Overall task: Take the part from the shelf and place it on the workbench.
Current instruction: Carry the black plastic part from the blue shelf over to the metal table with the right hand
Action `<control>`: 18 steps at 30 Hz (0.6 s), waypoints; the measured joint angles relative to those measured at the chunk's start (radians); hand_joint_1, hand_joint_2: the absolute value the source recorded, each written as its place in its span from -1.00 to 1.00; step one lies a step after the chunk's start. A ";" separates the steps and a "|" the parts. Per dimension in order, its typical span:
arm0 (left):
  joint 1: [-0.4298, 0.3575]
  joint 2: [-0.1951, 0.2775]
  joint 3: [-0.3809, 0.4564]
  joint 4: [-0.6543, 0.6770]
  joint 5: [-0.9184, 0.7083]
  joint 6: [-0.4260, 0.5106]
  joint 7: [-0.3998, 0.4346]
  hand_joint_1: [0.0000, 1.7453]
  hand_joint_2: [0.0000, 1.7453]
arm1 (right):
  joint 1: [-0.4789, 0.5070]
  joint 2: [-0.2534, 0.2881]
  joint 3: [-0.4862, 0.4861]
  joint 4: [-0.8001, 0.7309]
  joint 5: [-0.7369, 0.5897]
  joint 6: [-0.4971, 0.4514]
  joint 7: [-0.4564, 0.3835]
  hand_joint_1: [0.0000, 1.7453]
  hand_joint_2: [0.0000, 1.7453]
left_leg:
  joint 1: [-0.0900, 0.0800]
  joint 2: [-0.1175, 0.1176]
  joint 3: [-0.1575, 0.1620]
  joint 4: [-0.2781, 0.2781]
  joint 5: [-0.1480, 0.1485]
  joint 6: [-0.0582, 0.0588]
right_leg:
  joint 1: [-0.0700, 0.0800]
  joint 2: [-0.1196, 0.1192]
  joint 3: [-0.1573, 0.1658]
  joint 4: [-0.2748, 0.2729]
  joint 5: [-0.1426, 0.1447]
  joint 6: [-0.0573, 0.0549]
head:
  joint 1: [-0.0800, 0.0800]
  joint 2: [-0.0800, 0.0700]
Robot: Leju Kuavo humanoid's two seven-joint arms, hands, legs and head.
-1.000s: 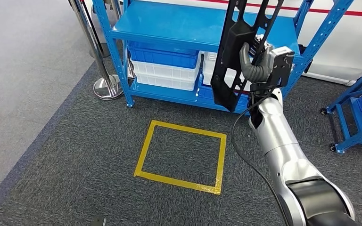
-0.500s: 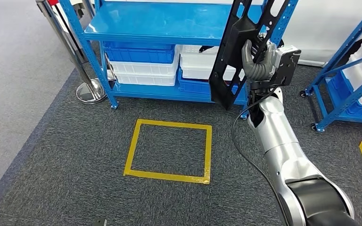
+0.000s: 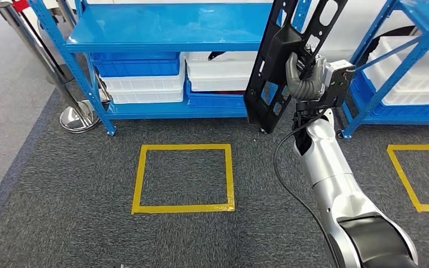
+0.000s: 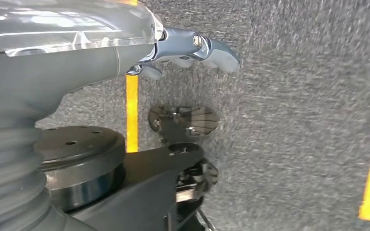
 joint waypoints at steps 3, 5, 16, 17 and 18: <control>0.005 0.000 0.000 0.000 0.000 -0.016 0.003 -1.00 1.00 | 0.008 -0.003 -0.001 -0.007 -0.004 -0.002 0.001 1.00 1.00 | 0.001 0.032 -0.005 0.013 -0.006 -0.007 | -0.008 -0.026 0.067 -0.116 0.069 0.008 | 0.000 0.000; 0.006 0.002 0.000 0.000 0.000 -0.027 0.005 -1.00 1.00 | 0.009 -0.005 -0.002 -0.020 -0.009 -0.005 0.001 1.00 1.00 | -0.004 0.049 -0.009 0.024 -0.013 -0.017 | -0.002 -0.058 0.123 -0.224 0.103 0.001 | 0.000 0.000; 0.027 0.007 0.001 0.005 0.006 -0.058 0.004 -1.00 1.00 | 0.066 -0.015 -0.008 -0.103 -0.008 -0.025 0.004 1.00 1.00 | 0.001 -0.022 -0.128 0.318 -0.159 -0.050 | 0.004 0.036 0.113 -0.253 0.126 -0.052 | 0.000 0.000; 0.029 0.007 0.002 0.006 0.010 -0.059 0.004 -1.00 1.00 | 0.070 -0.015 -0.008 -0.109 -0.006 -0.029 0.006 1.00 1.00 | 0.001 -0.025 -0.112 0.286 -0.133 -0.046 | 0.005 0.049 0.113 -0.252 0.128 -0.051 | 0.000 0.000; 0.029 0.008 0.003 0.006 0.014 -0.061 0.004 -1.00 1.00 | 0.072 -0.015 -0.008 -0.115 -0.004 -0.032 0.009 1.00 1.00 | 0.001 -0.035 -0.081 0.222 -0.097 -0.041 | 0.006 0.062 0.113 -0.251 0.129 -0.049 | 0.000 0.000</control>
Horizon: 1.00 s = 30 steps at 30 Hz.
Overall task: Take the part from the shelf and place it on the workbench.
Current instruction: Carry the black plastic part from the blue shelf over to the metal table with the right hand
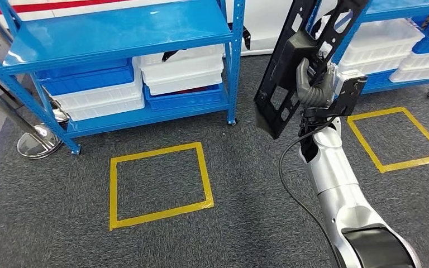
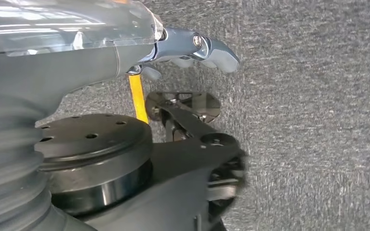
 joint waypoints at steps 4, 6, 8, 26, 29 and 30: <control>0.002 0.005 0.002 0.004 0.005 -0.005 0.003 -1.00 1.00 | -0.001 0.003 0.000 -0.020 0.005 -0.005 0.005 1.00 1.00 | 0.000 -0.065 0.083 -0.182 0.057 0.015 | -0.005 0.044 -0.012 0.001 0.011 0.020 | 0.000 0.000; 0.001 0.004 0.004 0.005 0.008 -0.005 0.004 -1.00 1.00 | 0.003 0.004 -0.002 -0.031 0.009 -0.008 0.009 1.00 1.00 | -0.001 -0.045 0.086 -0.191 0.065 0.021 | -0.009 0.059 -0.018 -0.004 0.020 0.035 | 0.000 0.000; 0.001 0.003 0.009 0.005 0.011 -0.003 0.005 -1.00 1.00 | 0.006 0.003 -0.006 -0.045 0.015 -0.015 0.013 1.00 1.00 | 0.003 -0.021 0.088 -0.206 0.077 0.034 | -0.004 0.017 -0.035 0.021 0.001 0.041 | 0.000 0.000; -0.054 -0.020 0.016 0.006 -0.025 -0.007 0.060 -1.00 1.00 | -0.069 -0.025 -0.065 -0.063 0.060 -0.001 0.068 1.00 1.00 | -0.001 0.023 0.004 -0.008 -0.045 -0.005 | 0.002 -0.063 0.002 -0.018 0.010 0.000 | 0.000 0.000; -0.054 -0.020 0.015 0.006 -0.033 -0.006 0.071 -1.00 1.00 | -0.079 -0.025 -0.067 -0.044 0.066 0.006 0.068 1.00 1.00 | 0.000 0.014 -0.036 0.083 -0.056 -0.007 | 0.002 -0.019 -0.004 -0.012 0.012 -0.001 | 0.000 0.000; -0.055 -0.020 0.015 0.006 -0.035 -0.005 0.073 -1.00 1.00 | -0.087 -0.026 -0.067 -0.033 0.066 0.010 0.070 1.00 1.00 | 0.001 0.009 -0.017 0.040 -0.024 -0.006 | 0.001 -0.004 -0.004 -0.009 0.012 0.000 | 0.000 0.000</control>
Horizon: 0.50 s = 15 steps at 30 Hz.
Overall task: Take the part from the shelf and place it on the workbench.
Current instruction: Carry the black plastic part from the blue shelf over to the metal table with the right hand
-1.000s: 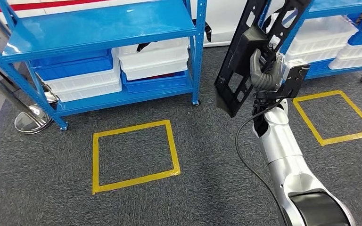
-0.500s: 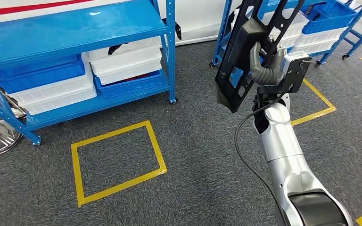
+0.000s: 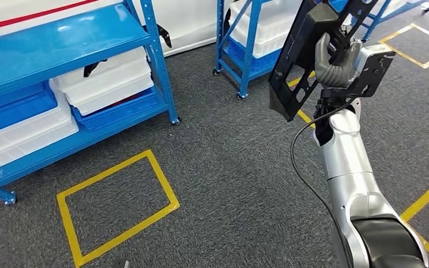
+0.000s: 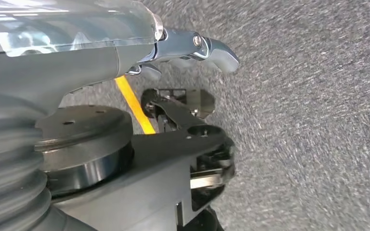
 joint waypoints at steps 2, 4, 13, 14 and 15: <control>-0.002 0.001 0.000 0.000 -0.001 0.000 0.002 -1.00 1.00 | -0.026 -0.001 0.000 0.024 -0.001 0.006 0.002 1.00 1.00 | 0.005 -0.037 0.056 -0.132 0.067 0.004 | -0.001 0.028 -0.004 0.007 -0.001 0.007 | 0.000 0.000; -0.003 0.001 0.000 0.000 -0.001 -0.001 0.002 -1.00 1.00 | -0.053 -0.004 0.000 0.046 -0.005 0.008 0.004 1.00 1.00 | 0.008 -0.071 0.087 -0.208 0.086 0.008 | -0.002 0.050 -0.015 0.012 0.004 0.020 | 0.000 0.000; -0.002 0.001 0.000 0.000 -0.001 -0.003 0.002 -1.00 1.00 | -0.082 -0.027 0.000 0.099 -0.014 0.010 -0.005 1.00 1.00 | 0.002 0.021 0.092 -0.237 0.100 0.045 | -0.003 -0.060 -0.151 0.272 -0.107 0.058 | 0.001 0.000; -0.001 0.001 0.000 0.000 -0.001 -0.003 0.002 -1.00 1.00 | -0.082 -0.027 0.000 0.104 -0.014 0.010 -0.005 1.00 1.00 | 0.001 0.033 0.093 -0.237 0.099 0.045 | -0.004 -0.062 -0.151 0.276 -0.099 0.058 | 0.001 0.000; -0.002 0.001 0.000 0.000 -0.001 -0.003 0.002 -1.00 1.00 | -0.082 -0.027 0.000 0.107 -0.014 0.010 -0.005 1.00 1.00 | 0.000 0.046 0.094 -0.237 0.098 0.045 | -0.004 -0.067 -0.129 0.239 -0.075 0.057 | 0.001 0.000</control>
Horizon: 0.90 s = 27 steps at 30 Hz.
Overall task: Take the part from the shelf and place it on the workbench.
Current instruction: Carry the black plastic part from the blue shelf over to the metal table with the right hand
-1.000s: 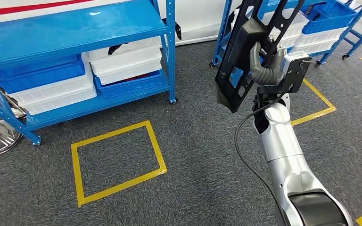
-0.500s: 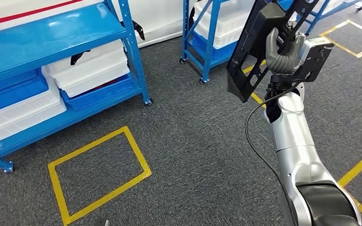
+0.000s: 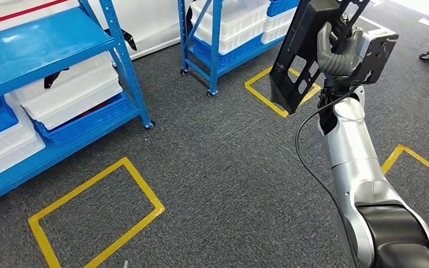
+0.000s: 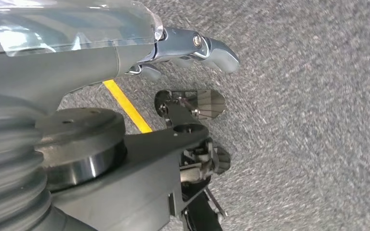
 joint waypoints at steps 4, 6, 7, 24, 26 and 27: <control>-0.003 0.000 0.000 0.000 -0.002 -0.002 0.000 -1.00 1.00 | -0.009 -0.001 0.000 0.004 -0.001 0.000 -0.005 1.00 1.00 | -0.011 0.042 0.007 0.001 -0.009 -0.013 | 0.019 -0.074 0.122 -0.227 0.076 -0.023 | 0.000 0.000; -0.004 -0.001 0.000 0.000 -0.009 -0.008 0.002 -1.00 1.00 | -0.009 -0.005 0.000 0.006 -0.004 0.000 -0.010 1.00 1.00 | -0.014 0.062 0.010 -0.001 -0.012 -0.022 | 0.024 -0.060 0.120 -0.236 0.075 -0.035 | 0.000 0.000; -0.006 -0.002 0.000 0.000 -0.013 -0.011 0.004 -1.00 1.00 | -0.007 -0.008 0.000 0.007 -0.006 0.000 -0.013 1.00 1.00 | -0.013 0.065 0.011 -0.001 -0.016 -0.028 | 0.021 -0.049 0.121 -0.238 0.077 -0.040 | 0.000 0.000; -0.016 -0.010 -0.050 -0.001 -0.103 -0.020 -0.045 -1.00 1.00 | 0.041 -0.047 0.025 0.023 -0.043 0.012 -0.044 1.00 1.00 | 0.002 -0.094 0.005 -0.014 0.006 -0.006 | 0.005 0.107 0.091 -0.221 0.084 -0.019 | -0.001 0.000; -0.013 -0.012 -0.050 -0.001 -0.102 -0.027 -0.050 -1.00 1.00 | 0.049 -0.056 0.029 0.018 -0.046 0.013 -0.043 1.00 1.00 | 0.001 -0.068 0.010 -0.023 0.011 0.002 | 0.007 0.039 0.045 -0.126 0.031 -0.011 | -0.001 0.000; -0.009 -0.012 -0.050 -0.001 -0.102 -0.030 -0.052 -1.00 1.00 | 0.055 -0.057 0.031 0.017 -0.048 0.012 -0.042 1.00 1.00 | 0.000 -0.055 0.010 -0.023 0.011 0.004 | 0.004 0.020 0.012 -0.058 0.000 -0.006 | 0.000 0.000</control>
